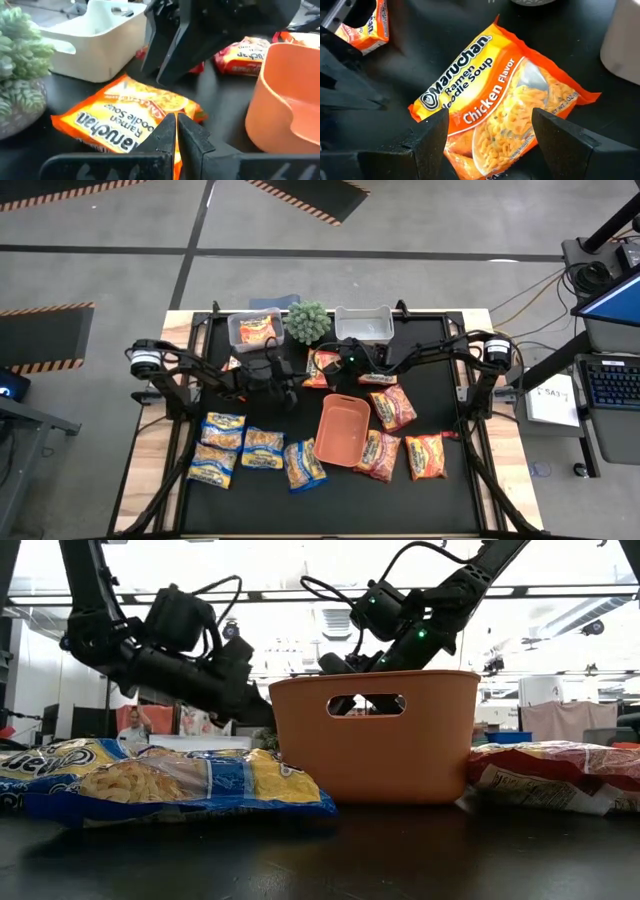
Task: Sort Maruchan noodles
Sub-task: Put the orange noodle pack into the transparent bin
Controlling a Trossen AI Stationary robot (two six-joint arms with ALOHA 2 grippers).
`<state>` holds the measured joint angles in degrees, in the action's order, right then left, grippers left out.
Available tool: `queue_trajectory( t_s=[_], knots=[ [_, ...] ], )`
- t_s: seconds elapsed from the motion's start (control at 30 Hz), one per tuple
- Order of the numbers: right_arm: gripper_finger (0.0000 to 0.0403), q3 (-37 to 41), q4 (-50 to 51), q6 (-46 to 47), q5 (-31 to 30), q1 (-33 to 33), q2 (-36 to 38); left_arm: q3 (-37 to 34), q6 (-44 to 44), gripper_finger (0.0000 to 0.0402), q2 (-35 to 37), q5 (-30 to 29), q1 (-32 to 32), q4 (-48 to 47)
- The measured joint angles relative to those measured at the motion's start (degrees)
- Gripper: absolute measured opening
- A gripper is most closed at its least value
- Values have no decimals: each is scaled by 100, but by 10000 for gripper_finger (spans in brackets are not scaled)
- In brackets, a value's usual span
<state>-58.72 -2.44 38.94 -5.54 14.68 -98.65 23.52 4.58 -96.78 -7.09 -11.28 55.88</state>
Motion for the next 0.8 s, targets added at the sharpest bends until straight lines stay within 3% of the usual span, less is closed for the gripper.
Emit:
queue_trajectory(
  t_s=[0.37,0.8],
  knots=[
    [274,0,73,-113,2,0,0,439,90,0,-1009,-265,-8,113],
    [274,1,523,-151,2,11,0,418,391,0,-1198,-427,-1,57]
  ],
)
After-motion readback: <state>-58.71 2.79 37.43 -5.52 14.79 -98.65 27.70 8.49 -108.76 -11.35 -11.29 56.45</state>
